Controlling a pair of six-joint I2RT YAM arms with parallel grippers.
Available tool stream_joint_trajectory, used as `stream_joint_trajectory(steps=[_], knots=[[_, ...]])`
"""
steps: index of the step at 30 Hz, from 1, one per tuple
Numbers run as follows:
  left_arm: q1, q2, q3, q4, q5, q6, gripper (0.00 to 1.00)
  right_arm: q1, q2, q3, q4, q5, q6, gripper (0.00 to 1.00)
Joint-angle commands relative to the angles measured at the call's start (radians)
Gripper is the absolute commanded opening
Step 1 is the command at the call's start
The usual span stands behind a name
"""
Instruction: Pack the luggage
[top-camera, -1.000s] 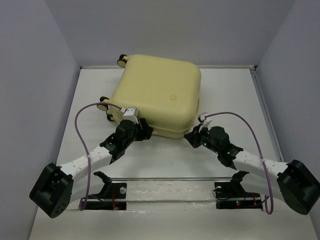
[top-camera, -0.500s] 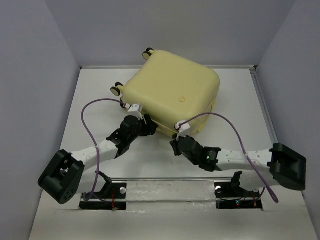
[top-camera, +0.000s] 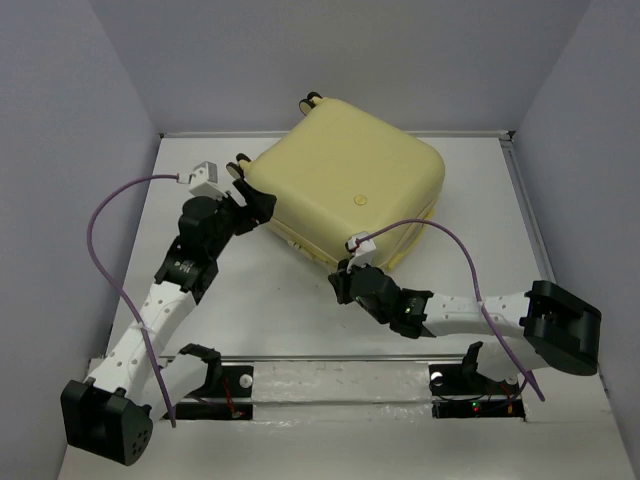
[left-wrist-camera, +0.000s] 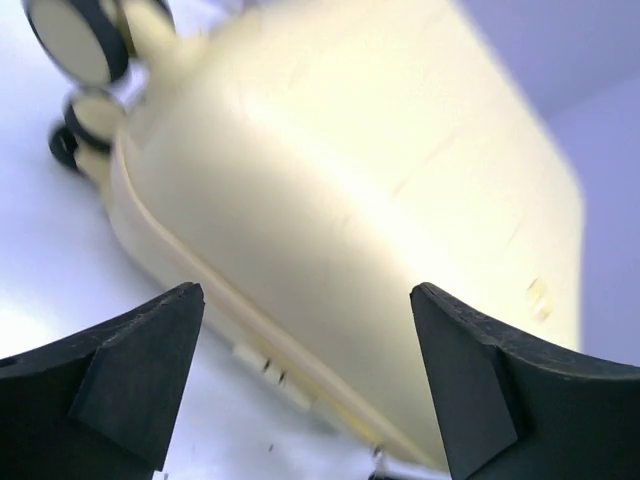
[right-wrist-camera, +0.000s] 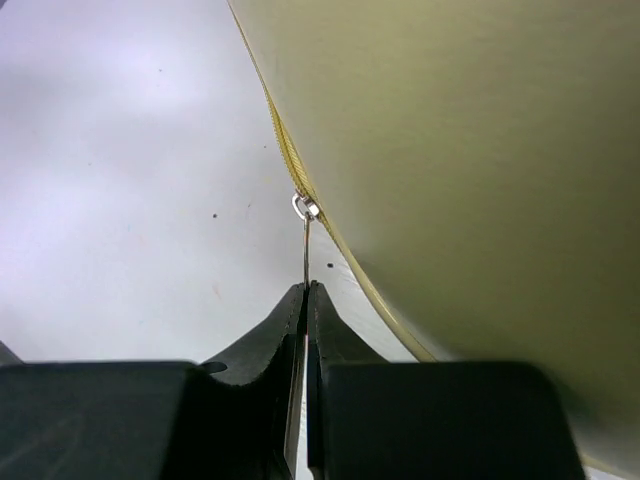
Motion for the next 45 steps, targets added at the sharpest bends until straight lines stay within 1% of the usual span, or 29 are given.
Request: stream_joint_trajectory(steps=[1,2,3,4,5,8,9,14,15,17,24,30,33,34,36,37,41,42,43,45], knots=[[0.132,0.039,0.184,-0.125,0.106,-0.023,0.99,-0.015,-0.059,-0.036,0.085,-0.116,0.029,0.07],[0.163,0.073,0.209,-0.128,0.136,-0.023,0.99,-0.015,-0.061,-0.036,0.082,-0.117,0.026,0.07],[0.194,0.149,0.252,-0.126,0.165,-0.032,0.99,-0.024,-0.056,-0.037,0.082,-0.120,0.026,0.07],[0.249,0.188,0.272,-0.122,0.207,-0.039,0.99,-0.024,-0.052,-0.033,0.082,-0.135,0.025,0.07],[0.269,0.258,0.290,-0.116,0.226,-0.047,0.99,-0.024,-0.045,-0.028,0.082,-0.140,0.022,0.07],[0.321,0.353,0.355,-0.085,0.274,-0.073,0.99,-0.024,-0.016,-0.017,0.084,-0.154,0.022,0.07],[0.328,0.411,0.396,-0.086,0.278,-0.078,0.99,-0.024,-0.010,-0.016,0.088,-0.159,0.022,0.07],[0.338,0.539,0.484,-0.085,0.298,-0.096,0.99,-0.024,0.005,-0.019,0.099,-0.182,0.014,0.07],[0.338,0.574,0.494,-0.062,0.301,-0.101,0.99,-0.024,0.005,-0.020,0.102,-0.185,0.012,0.07],[0.340,0.613,0.527,-0.053,0.314,-0.122,0.99,-0.024,0.001,-0.028,0.108,-0.192,0.012,0.07],[0.339,0.757,0.576,0.059,0.375,-0.236,0.99,-0.024,-0.016,-0.060,0.131,-0.200,0.018,0.07],[0.340,0.786,0.548,0.171,0.374,-0.317,0.96,-0.024,-0.029,-0.062,0.119,-0.202,0.006,0.07],[0.340,0.795,0.533,0.231,0.374,-0.371,0.92,-0.024,-0.036,-0.068,0.117,-0.198,0.009,0.07],[0.340,0.799,0.527,0.248,0.372,-0.400,0.88,-0.024,-0.038,-0.068,0.116,-0.197,0.009,0.07],[0.340,0.809,0.522,0.278,0.374,-0.423,0.83,-0.024,-0.039,-0.068,0.110,-0.200,0.009,0.07],[0.340,0.815,0.525,0.288,0.381,-0.431,0.79,-0.024,-0.039,-0.068,0.108,-0.198,0.009,0.07],[0.342,0.857,0.566,0.292,0.403,-0.451,0.68,-0.024,-0.045,-0.068,0.096,-0.195,0.003,0.07],[0.340,0.874,0.576,0.292,0.409,-0.460,0.63,-0.024,-0.048,-0.066,0.093,-0.192,0.002,0.07],[0.340,0.880,0.592,0.294,0.416,-0.463,0.40,-0.024,-0.052,-0.065,0.087,-0.189,0.000,0.07],[0.342,0.888,0.599,0.296,0.417,-0.467,0.09,-0.035,-0.058,-0.066,0.081,-0.185,-0.006,0.07]])
